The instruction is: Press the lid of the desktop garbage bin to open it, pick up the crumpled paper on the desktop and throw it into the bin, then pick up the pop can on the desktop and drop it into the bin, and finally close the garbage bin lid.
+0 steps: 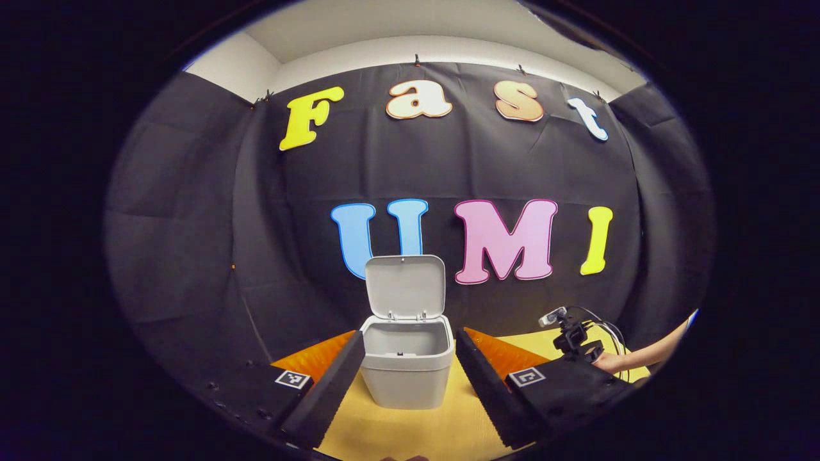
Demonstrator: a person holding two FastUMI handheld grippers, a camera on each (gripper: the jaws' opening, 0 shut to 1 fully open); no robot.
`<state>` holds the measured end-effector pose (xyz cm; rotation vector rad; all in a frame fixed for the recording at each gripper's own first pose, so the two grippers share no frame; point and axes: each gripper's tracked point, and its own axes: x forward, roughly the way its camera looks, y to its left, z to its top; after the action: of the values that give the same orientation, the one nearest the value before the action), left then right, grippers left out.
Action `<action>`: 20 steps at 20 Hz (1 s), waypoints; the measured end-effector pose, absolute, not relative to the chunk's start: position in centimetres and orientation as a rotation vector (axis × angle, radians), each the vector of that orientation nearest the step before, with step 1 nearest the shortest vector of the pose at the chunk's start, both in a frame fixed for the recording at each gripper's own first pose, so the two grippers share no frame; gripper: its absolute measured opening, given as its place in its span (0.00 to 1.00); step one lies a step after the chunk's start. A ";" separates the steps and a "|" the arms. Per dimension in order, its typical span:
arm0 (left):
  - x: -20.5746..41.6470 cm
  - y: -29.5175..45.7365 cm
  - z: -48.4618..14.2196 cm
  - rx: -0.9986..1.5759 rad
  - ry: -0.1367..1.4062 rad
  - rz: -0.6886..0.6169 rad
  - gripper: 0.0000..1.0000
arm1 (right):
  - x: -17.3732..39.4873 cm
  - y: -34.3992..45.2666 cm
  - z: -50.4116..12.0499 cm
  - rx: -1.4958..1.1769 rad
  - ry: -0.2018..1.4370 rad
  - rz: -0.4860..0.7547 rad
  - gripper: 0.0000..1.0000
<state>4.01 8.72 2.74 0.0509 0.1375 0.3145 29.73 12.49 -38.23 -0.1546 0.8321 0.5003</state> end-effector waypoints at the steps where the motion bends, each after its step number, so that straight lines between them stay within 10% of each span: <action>1: 3.3 8.8 2.7 0.059 0.140 0.313 0.96 | 30.3 12.9 -39.2 -0.155 0.846 0.487 0.96; 9: -0.6 12.0 0.8 0.138 0.217 0.378 0.96 | 32.3 14.1 -44.0 -0.209 0.923 0.406 0.90; 14: -0.2 13.5 0.1 0.110 0.228 0.373 0.96 | 32.0 13.7 -44.2 -0.188 0.950 0.379 0.10; 20: 1.0 15.0 -0.8 0.052 0.219 0.347 0.96 | 31.9 14.9 -36.4 -0.129 0.759 0.421 0.19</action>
<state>1.03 14.97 -0.76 0.0521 0.2188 0.3473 31.88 14.89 -36.43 -0.1288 0.7587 0.4207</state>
